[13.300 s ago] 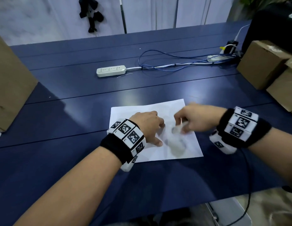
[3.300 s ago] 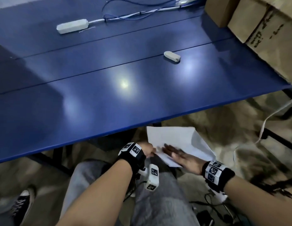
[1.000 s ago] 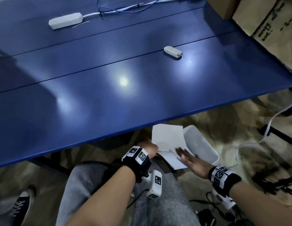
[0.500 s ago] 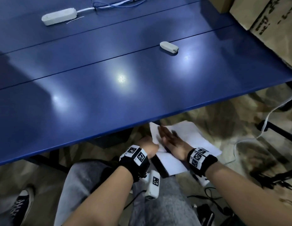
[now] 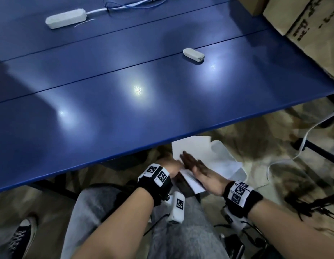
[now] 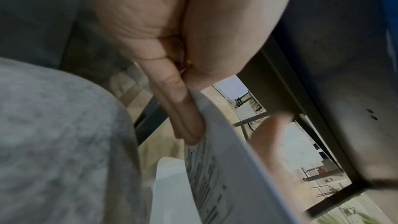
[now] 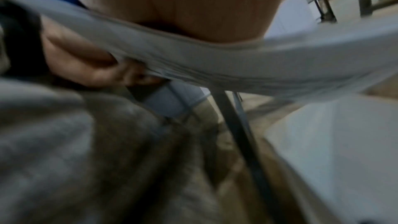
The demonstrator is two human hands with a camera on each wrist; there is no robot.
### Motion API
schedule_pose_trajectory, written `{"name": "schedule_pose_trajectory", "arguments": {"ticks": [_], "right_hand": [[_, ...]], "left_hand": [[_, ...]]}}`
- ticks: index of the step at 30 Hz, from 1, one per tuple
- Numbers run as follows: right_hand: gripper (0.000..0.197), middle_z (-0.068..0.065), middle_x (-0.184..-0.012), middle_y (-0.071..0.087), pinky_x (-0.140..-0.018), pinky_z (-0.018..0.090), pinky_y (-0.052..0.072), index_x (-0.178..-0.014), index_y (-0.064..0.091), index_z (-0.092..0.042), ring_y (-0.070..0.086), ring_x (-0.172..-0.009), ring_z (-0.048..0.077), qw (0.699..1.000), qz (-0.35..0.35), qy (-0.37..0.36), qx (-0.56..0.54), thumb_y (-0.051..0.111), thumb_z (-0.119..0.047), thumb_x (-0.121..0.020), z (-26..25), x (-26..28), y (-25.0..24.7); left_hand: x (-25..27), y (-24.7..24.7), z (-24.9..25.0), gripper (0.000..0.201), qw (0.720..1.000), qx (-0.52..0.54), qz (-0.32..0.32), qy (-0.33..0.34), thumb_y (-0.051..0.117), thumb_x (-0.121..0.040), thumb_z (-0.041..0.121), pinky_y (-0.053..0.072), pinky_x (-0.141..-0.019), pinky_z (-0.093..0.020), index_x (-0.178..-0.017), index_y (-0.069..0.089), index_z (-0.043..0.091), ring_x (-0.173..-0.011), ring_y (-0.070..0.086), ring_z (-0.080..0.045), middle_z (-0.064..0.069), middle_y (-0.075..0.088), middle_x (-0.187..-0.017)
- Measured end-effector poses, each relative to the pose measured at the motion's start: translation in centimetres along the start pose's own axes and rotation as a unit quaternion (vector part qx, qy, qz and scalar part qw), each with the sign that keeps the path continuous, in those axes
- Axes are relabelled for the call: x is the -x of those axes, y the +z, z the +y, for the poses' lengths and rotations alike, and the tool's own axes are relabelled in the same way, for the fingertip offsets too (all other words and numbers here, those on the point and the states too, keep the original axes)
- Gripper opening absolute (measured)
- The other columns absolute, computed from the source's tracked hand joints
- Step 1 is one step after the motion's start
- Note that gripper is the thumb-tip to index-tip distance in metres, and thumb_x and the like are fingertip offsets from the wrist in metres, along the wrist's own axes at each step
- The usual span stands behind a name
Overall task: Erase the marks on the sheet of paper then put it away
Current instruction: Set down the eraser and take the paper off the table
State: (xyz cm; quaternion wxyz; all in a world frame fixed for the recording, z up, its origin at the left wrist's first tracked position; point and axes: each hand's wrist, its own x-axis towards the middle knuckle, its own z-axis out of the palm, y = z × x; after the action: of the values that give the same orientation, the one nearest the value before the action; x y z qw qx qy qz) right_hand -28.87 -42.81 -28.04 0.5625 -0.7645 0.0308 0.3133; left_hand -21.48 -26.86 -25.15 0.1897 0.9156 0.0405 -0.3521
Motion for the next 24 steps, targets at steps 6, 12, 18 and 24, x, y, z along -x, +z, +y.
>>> {"name": "schedule_pose_trajectory", "arguments": {"ticks": [6, 12, 18, 24], "right_hand": [[0.078, 0.006, -0.152, 0.031, -0.113, 0.031, 0.019, -0.153, 0.019, -0.010, 0.030, -0.136, 0.022, 0.953, 0.024, 0.265, 0.147, 0.022, -0.063, -0.096, 4.9, 1.4, -3.7], [0.077, 0.001, -0.152, 0.040, -0.109, 0.020, 0.021, -0.146, 0.038, -0.022, 0.035, -0.140, 0.013, 0.994, 0.089, 0.018, 0.066, 0.021, -0.072, -0.091, -1.0, 2.8, -3.2], [0.067, -0.021, -0.158, 0.011, -0.121, 0.031, 0.005, -0.151, 0.016, -0.044, 0.009, -0.148, 0.004, 0.986, 0.015, 0.045, 0.160, 0.011, -0.073, -0.090, 3.8, 2.6, -0.2], [0.109, 0.016, -0.138, 0.052, -0.101, 0.036, 0.035, -0.143, 0.039, -0.020, 0.051, -0.121, 0.028, 0.916, 0.125, 0.289, 0.247, -0.001, -0.090, -0.070, 7.0, 1.0, -5.5]], "left_hand": [[0.5, -0.1, -1.7, 0.042, 1.000, -0.006, -0.011, -0.013, 0.053, -0.088, 0.037, 0.048, -0.097, -0.032, -0.126, 0.059, 0.018, -0.114, 0.061, -0.028, -0.008, 0.062, -0.130], [0.6, 0.0, -1.0, 0.041, 1.000, 0.009, -0.019, -0.011, 0.053, -0.088, 0.036, 0.048, -0.090, -0.030, -0.122, 0.062, 0.016, -0.111, 0.061, -0.030, -0.010, 0.063, -0.126], [0.6, -0.5, -1.5, 0.041, 0.999, 0.008, -0.035, -0.021, 0.050, -0.087, 0.039, 0.041, -0.080, -0.024, -0.119, 0.063, 0.016, -0.110, 0.061, -0.028, -0.011, 0.062, -0.129], [0.7, -0.2, -2.1, 0.049, 0.999, 0.000, -0.032, -0.015, 0.053, -0.073, 0.044, 0.051, -0.087, -0.029, -0.114, 0.067, 0.019, -0.105, 0.065, -0.028, -0.007, 0.067, -0.120]]}}
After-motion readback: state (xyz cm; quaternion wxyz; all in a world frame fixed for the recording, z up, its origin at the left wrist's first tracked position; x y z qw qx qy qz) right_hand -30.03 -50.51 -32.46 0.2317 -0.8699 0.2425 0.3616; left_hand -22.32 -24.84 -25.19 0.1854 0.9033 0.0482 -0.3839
